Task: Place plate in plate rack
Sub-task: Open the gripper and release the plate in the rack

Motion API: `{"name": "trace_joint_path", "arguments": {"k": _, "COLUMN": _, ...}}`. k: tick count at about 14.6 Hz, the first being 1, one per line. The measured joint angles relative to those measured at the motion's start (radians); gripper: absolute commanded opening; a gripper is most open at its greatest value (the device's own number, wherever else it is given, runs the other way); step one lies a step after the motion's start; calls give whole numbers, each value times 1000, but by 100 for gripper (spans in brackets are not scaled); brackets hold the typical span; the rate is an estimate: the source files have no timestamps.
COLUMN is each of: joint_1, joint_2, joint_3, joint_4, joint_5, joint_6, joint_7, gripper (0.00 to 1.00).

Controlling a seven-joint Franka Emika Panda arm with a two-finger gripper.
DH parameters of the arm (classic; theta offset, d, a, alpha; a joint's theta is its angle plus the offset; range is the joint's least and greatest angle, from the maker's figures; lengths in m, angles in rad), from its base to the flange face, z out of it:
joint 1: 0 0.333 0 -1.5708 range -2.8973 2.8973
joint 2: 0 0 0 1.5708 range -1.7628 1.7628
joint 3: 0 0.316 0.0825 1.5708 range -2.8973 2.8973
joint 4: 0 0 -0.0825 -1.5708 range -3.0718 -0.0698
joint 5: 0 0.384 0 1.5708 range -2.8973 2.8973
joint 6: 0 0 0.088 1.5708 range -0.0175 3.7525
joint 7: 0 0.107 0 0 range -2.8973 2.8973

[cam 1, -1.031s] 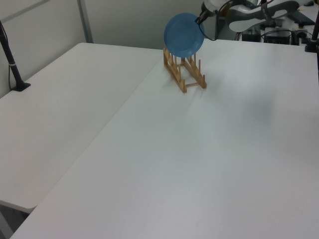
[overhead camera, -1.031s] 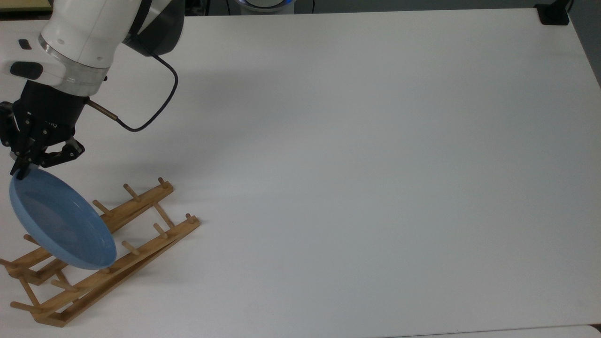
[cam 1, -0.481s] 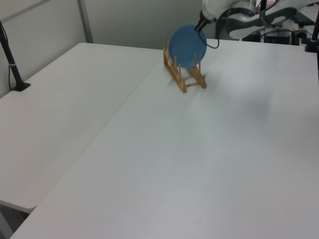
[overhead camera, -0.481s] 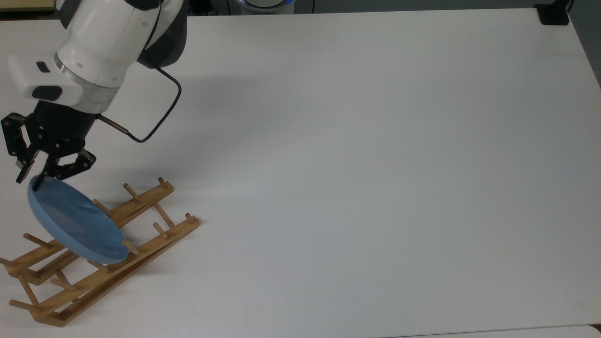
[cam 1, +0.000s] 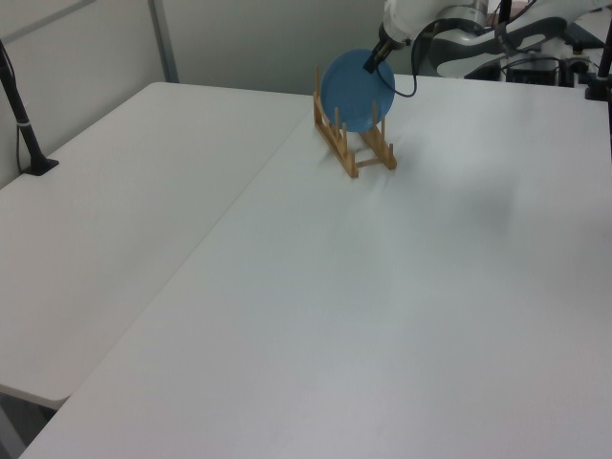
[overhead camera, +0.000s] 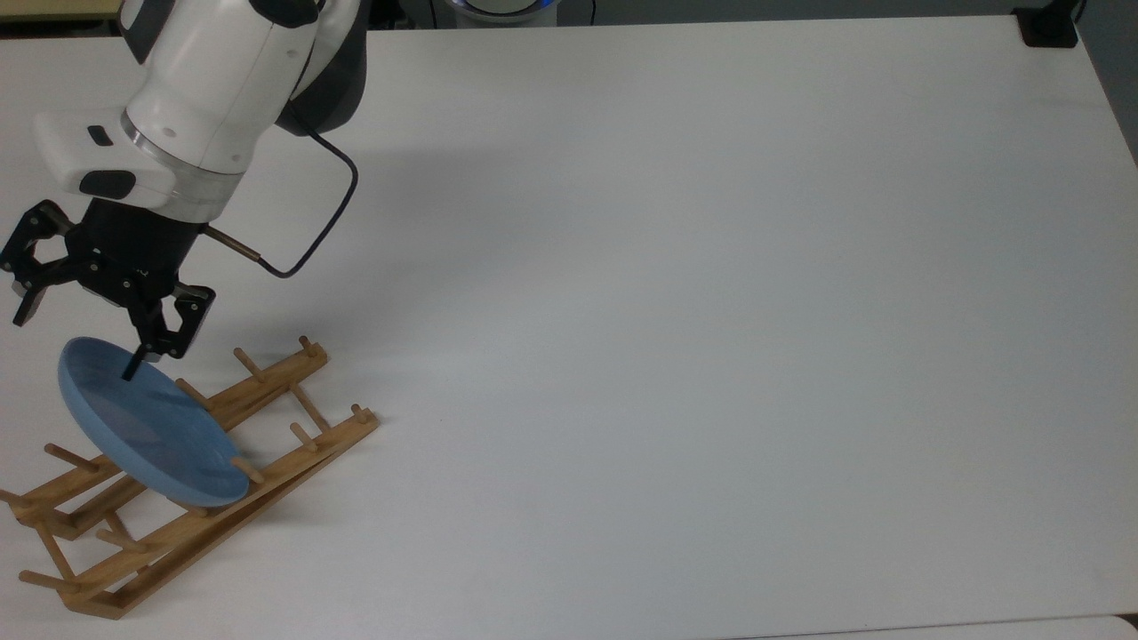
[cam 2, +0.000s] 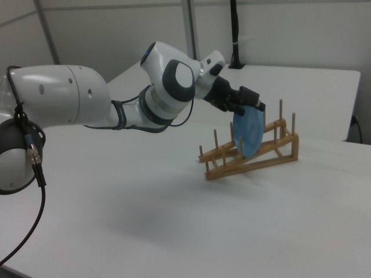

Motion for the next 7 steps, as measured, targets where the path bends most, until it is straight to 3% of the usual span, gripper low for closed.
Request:
{"name": "trace_joint_path", "arguments": {"k": 3, "joint_1": 36, "joint_2": -11, "joint_3": 2, "joint_4": 6, "joint_5": 40, "joint_6": 1, "joint_7": 67, "gripper": 100}}
{"name": "trace_joint_path", "arguments": {"k": 7, "joint_1": 104, "joint_2": -58, "joint_3": 2, "joint_4": 10, "joint_5": 263, "joint_6": -91, "joint_7": 83, "gripper": 100}}
